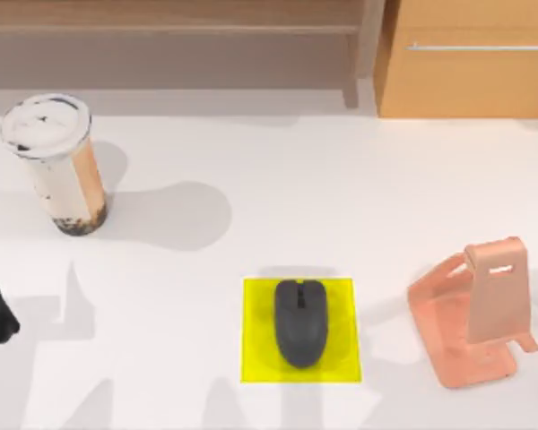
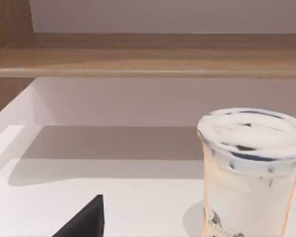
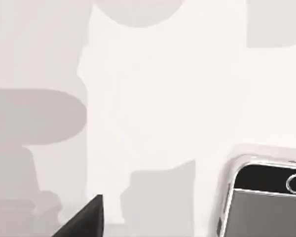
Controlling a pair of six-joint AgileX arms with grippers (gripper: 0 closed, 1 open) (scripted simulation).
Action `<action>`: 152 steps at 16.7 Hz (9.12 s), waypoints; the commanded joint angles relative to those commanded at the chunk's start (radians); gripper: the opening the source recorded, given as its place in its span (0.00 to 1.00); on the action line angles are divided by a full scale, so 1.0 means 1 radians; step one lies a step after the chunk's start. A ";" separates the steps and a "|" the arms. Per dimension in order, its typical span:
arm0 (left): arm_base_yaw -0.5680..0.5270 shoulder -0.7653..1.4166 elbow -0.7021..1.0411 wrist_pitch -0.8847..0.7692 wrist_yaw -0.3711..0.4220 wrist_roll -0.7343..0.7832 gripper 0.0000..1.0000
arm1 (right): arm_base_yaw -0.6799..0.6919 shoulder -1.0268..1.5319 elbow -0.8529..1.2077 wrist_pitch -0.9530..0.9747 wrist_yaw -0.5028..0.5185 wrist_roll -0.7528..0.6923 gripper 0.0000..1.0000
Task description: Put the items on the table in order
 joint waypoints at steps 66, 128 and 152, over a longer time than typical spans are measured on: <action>0.000 0.000 0.000 0.000 0.000 0.000 1.00 | -0.181 -0.106 -0.357 0.159 0.011 -0.086 0.00; 0.000 0.000 0.000 0.000 0.000 0.000 1.00 | 1.242 -0.918 -0.858 0.832 0.472 0.415 0.00; 0.000 0.000 0.000 0.000 0.000 0.000 1.00 | 1.260 -0.932 -0.857 0.816 0.488 0.426 1.00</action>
